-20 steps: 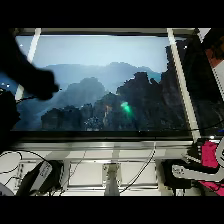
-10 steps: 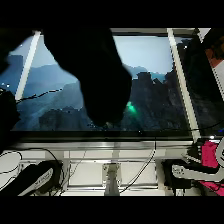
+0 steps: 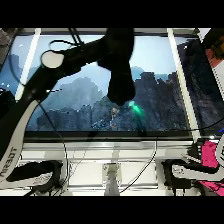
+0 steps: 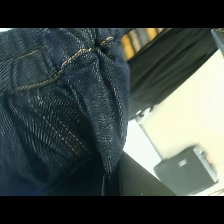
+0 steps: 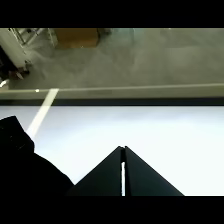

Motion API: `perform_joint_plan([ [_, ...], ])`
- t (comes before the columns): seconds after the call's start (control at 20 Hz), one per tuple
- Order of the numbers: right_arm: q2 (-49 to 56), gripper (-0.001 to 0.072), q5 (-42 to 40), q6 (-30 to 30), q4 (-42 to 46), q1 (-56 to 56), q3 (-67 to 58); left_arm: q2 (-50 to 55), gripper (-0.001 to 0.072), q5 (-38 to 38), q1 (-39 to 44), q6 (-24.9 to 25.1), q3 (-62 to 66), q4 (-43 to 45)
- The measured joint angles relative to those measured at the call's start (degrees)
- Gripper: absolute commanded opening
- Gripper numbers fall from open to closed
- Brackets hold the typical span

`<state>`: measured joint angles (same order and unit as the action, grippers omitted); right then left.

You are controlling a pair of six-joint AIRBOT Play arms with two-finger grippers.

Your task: Fold the clothes and pants, and hang the long-sleeved shirts on hangers.

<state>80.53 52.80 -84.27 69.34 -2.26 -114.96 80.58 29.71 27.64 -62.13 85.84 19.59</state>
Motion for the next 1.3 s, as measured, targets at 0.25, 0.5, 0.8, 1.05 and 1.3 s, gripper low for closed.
perform_joint_plan([
  [0.25, 2.0, 0.0015, 1.7, -0.1, 2.1, 0.0, 1.2, 4.6, 0.0016, 9.7, -0.5, -14.4, 0.8, 27.3],
  [0.5, 4.4, 0.0425, 3.8, -1.3, 2.3, 0.0, 1.5, 7.2, 0.0587, 27.3, -1.2, -37.3, 0.5, 67.6],
  [0.8, 6.0, 0.0282, 5.4, -2.2, 2.1, 0.0, 1.5, 7.8, 0.0582, 34.7, -1.9, -44.1, 0.5, 82.8],
  [1.05, 7.6, 0.0008, 8.8, -2.3, 2.4, 0.0, 1.6, 8.0, 0.0018, 34.1, -2.0, -45.3, 0.5, 85.5],
  [1.3, 12.5, 0.0006, 15.1, 2.1, -7.4, 0.0, 2.8, 8.0, 0.0015, 27.7, -2.2, -45.0, 0.5, 85.2],
])
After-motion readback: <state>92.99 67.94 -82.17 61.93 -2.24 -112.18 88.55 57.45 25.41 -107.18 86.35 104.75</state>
